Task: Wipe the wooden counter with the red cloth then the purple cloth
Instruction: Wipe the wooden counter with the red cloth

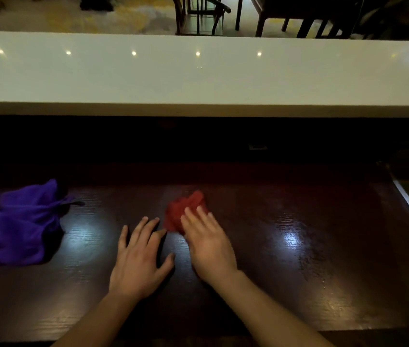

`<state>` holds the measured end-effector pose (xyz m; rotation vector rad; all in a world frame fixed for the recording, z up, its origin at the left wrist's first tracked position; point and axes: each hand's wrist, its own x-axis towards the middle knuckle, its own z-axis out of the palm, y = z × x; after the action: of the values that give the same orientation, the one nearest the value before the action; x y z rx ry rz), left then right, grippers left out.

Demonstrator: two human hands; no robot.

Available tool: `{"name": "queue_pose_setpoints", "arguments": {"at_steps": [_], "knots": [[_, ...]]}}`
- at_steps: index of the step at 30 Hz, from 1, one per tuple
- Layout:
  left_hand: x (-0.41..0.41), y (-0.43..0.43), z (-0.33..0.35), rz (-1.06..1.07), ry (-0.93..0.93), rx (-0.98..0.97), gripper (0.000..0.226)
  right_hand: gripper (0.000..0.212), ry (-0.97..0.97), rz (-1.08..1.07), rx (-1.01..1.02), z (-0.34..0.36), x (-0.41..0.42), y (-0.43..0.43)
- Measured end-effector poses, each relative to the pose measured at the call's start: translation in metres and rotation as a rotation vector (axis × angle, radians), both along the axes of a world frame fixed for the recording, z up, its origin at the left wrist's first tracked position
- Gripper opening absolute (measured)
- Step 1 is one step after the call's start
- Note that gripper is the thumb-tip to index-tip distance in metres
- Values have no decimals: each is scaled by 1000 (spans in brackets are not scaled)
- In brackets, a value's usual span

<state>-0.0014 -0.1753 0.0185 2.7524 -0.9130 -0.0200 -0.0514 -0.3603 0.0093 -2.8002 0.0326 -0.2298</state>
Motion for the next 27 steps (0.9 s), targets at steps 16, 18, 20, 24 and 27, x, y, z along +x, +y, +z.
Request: {"name": "queue_pose_setpoints", "arguments": {"at_steps": [16, 18, 20, 24, 27], "knots": [[-19, 60, 8, 37, 42, 104, 66, 42, 11, -495, -44, 8, -80, -80], [-18, 85, 8, 99, 44, 115, 67, 45, 11, -280, -55, 6, -69, -33], [-17, 100, 8, 164, 52, 107, 72, 49, 29, -62, -55, 4, -57, 9], [-16, 103, 6, 207, 78, 117, 65, 56, 53, 177, -53, 4, -7, 39], [-15, 106, 1, 256, 75, 70, 62, 50, 86, 79, -19, 8, 38, 27]]}}
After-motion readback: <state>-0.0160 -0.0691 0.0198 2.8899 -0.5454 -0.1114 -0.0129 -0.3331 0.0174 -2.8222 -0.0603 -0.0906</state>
